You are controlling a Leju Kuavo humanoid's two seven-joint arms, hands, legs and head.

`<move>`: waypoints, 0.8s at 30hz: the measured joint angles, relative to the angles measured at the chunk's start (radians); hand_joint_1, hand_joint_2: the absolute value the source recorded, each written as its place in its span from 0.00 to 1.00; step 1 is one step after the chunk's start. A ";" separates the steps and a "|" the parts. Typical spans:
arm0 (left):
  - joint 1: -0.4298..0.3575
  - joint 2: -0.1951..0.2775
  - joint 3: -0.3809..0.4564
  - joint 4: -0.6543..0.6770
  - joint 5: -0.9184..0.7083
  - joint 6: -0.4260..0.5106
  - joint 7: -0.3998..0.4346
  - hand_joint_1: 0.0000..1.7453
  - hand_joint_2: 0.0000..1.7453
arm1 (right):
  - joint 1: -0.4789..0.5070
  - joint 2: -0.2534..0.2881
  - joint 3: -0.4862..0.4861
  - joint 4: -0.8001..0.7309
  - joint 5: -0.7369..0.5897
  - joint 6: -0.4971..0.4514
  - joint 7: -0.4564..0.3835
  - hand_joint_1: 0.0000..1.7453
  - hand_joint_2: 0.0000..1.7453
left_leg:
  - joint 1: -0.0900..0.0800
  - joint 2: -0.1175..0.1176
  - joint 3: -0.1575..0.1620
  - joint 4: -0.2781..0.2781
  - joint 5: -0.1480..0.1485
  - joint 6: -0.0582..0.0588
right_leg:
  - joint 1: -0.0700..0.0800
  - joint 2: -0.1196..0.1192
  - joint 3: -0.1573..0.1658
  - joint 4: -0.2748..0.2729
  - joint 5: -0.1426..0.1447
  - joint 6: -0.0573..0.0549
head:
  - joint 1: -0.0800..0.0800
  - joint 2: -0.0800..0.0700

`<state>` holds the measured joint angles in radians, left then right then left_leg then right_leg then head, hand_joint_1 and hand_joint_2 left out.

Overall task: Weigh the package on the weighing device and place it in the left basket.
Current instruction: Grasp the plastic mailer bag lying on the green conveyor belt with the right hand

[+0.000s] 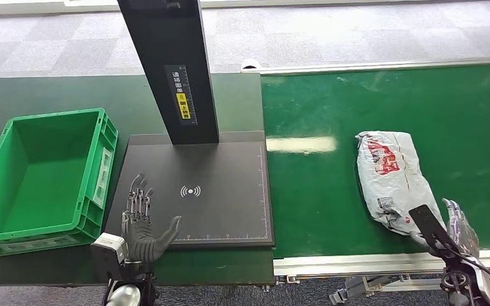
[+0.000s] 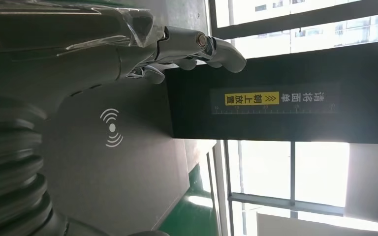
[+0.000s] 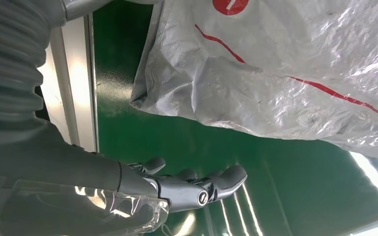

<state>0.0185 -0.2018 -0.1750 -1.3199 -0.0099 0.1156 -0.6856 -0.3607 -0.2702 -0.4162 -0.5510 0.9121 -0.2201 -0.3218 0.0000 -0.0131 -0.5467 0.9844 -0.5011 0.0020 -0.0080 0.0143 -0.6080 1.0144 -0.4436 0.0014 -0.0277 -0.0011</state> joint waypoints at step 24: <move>-0.003 -0.005 -0.014 0.000 -0.001 0.000 0.002 0.00 1.00 | -0.119 0.003 0.029 -0.031 0.011 0.001 -0.045 0.00 1.00 | 0.000 0.001 0.000 0.000 0.001 0.000 | 0.000 0.000 0.000 0.000 0.001 0.000 | 0.000 0.000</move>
<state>0.0154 -0.2071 -0.1895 -1.3198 -0.0107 0.1154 -0.6833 -0.4798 -0.2668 -0.3873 -0.5818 0.9231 -0.2191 -0.3666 0.0000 -0.0125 -0.5467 0.9845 -0.5003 0.0023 -0.0083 0.0145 -0.6078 1.0146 -0.4429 0.0016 -0.0278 -0.0011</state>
